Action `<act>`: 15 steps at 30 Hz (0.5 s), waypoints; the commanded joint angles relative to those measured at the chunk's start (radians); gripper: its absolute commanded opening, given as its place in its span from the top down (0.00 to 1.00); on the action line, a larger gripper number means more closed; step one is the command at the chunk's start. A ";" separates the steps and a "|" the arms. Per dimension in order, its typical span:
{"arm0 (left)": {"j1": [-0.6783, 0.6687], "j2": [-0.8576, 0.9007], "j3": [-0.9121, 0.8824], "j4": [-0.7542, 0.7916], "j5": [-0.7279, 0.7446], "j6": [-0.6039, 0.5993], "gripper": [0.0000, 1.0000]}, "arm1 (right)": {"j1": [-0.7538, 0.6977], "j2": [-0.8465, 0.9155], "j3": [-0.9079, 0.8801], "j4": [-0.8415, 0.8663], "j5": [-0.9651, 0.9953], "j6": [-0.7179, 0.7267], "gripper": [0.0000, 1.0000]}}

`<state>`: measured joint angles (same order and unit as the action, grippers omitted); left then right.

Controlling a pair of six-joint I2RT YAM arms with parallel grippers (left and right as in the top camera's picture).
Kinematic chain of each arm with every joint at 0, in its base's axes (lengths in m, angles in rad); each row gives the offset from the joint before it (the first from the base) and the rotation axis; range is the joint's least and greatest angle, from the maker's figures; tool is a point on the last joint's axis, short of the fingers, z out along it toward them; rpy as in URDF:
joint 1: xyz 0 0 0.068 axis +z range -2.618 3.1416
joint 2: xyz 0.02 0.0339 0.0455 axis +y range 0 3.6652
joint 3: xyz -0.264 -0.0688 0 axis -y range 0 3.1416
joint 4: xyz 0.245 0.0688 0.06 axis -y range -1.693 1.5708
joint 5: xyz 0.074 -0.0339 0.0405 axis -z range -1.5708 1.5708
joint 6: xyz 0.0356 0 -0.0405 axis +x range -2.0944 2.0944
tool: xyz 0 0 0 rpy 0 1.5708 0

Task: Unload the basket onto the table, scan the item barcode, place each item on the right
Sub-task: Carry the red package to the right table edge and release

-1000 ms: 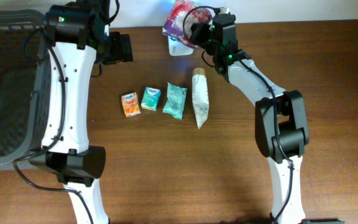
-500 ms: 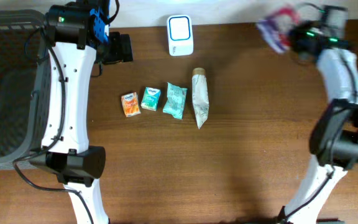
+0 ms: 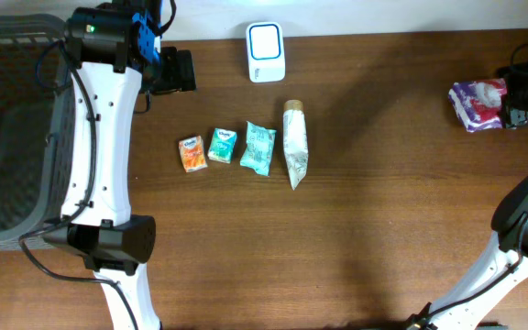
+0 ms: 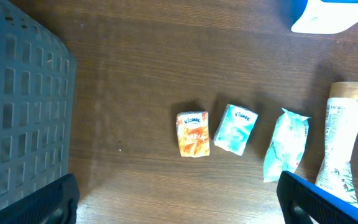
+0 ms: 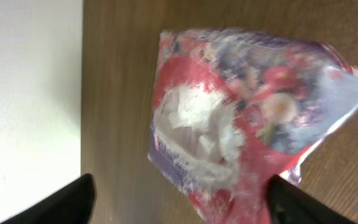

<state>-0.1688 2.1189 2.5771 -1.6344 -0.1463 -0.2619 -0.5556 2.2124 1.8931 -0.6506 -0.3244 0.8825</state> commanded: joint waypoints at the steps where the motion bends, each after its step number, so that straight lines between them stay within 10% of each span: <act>1: 0.001 -0.008 0.011 0.001 0.000 -0.006 0.01 | 0.005 -0.047 0.007 -0.024 -0.171 -0.151 0.14; 7: 0.001 -0.008 0.011 0.001 0.000 -0.006 0.01 | 0.019 -0.254 0.007 -0.203 -0.211 -0.162 0.10; 15: 0.001 -0.008 0.011 0.001 0.000 -0.006 0.01 | 0.354 -0.254 -0.043 -0.431 -0.310 -0.779 0.01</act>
<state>-0.1688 2.1189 2.5771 -1.6344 -0.1463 -0.2619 -0.3138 1.9369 1.8854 -1.0813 -0.6201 0.2775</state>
